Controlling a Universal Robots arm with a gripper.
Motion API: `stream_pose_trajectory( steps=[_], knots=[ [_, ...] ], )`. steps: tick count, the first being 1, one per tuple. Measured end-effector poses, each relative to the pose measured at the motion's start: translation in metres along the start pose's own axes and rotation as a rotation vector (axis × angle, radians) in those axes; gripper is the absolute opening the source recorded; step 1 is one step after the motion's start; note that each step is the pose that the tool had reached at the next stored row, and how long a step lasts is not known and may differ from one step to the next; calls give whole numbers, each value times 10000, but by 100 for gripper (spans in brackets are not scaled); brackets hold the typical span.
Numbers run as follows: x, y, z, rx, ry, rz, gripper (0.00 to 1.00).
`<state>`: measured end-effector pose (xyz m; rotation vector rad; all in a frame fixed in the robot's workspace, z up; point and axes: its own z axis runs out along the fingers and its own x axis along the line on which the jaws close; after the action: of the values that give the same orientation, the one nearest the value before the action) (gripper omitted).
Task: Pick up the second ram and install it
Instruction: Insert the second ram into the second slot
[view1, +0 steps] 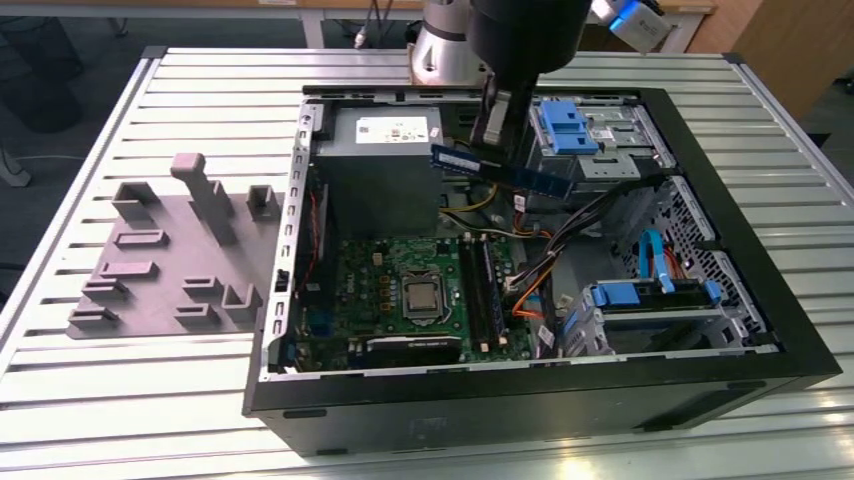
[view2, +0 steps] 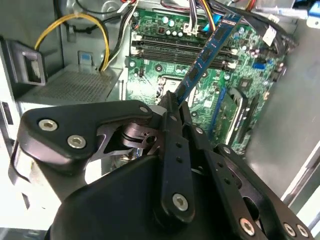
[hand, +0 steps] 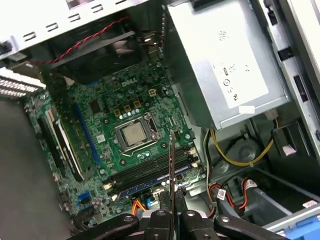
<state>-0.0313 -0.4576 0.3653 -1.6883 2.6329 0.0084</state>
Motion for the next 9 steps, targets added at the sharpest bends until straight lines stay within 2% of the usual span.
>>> stream_pose_trajectory(
  steps=[9],
  knots=[
    [0,0,32,25,6,1630,14]
  ],
)
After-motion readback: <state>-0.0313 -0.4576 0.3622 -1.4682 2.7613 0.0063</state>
